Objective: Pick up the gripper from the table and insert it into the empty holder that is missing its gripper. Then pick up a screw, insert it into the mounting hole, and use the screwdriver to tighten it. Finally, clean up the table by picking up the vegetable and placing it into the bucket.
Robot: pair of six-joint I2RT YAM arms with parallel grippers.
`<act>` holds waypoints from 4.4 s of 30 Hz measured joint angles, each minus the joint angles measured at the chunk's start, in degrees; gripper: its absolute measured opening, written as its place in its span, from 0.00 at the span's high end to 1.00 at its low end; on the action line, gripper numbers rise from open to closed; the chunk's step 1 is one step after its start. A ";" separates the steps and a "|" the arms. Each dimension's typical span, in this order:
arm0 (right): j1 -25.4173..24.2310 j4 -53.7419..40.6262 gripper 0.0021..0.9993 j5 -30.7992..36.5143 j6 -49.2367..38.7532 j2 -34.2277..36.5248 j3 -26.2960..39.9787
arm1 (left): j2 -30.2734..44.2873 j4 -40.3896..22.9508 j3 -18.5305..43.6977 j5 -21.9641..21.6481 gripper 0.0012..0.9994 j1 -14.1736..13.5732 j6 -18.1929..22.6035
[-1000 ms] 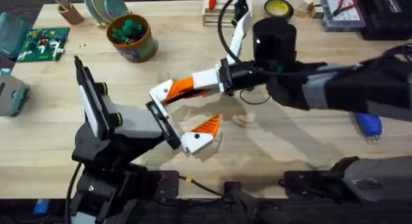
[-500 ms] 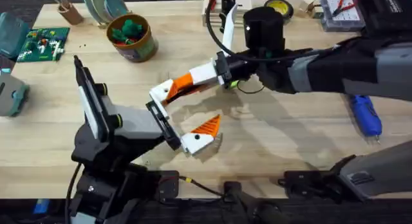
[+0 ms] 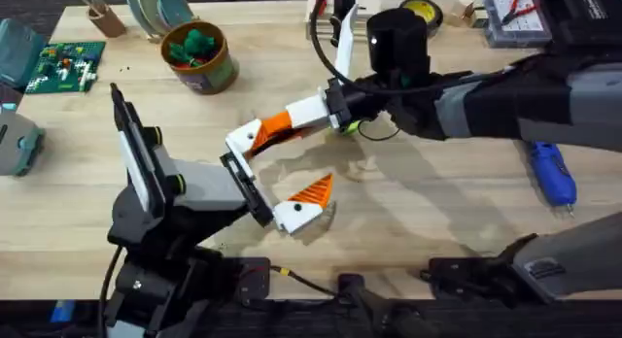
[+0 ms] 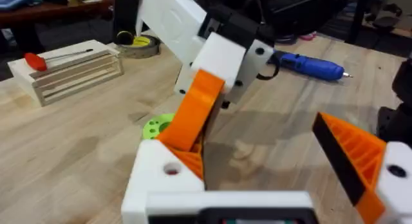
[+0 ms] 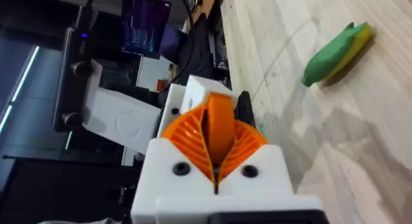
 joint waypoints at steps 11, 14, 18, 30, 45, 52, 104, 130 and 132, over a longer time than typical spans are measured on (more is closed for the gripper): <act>0.61 0.05 1.00 1.33 -0.88 0.00 0.11 | 0.00 -0.04 0.04 -0.68 0.01 0.00 0.00; 0.70 0.05 1.00 1.53 -1.09 0.00 0.13 | 0.00 -0.04 0.04 -0.81 0.01 0.00 0.00; 0.72 0.05 1.00 1.51 -1.42 0.00 0.13 | 0.00 -0.09 0.09 -0.85 0.01 0.00 0.00; -0.02 -0.30 0.92 -1.08 -1.90 0.16 0.13 | 0.00 -0.24 0.17 0.05 0.01 0.00 0.28; 1.16 -0.38 0.43 -9.16 -2.21 1.11 0.14 | 0.00 -0.77 0.20 8.04 0.01 -1.54 1.14; 0.44 -0.18 0.15 -9.89 -2.42 1.11 0.24 | 0.00 -0.92 0.19 9.62 0.01 -1.75 1.14; -10.56 -68.63 0.14 47.34 -37.48 -19.31 20.48 | 0.00 -0.94 0.17 9.86 0.01 -1.75 1.14; -0.31 -71.84 0.30 68.86 -44.32 -2.38 20.49 | 0.00 -0.96 0.17 10.02 0.01 -1.75 1.14; -0.28 -70.21 0.30 68.89 -44.32 -1.66 20.50 | 0.00 -0.98 0.17 10.03 0.01 -1.75 1.14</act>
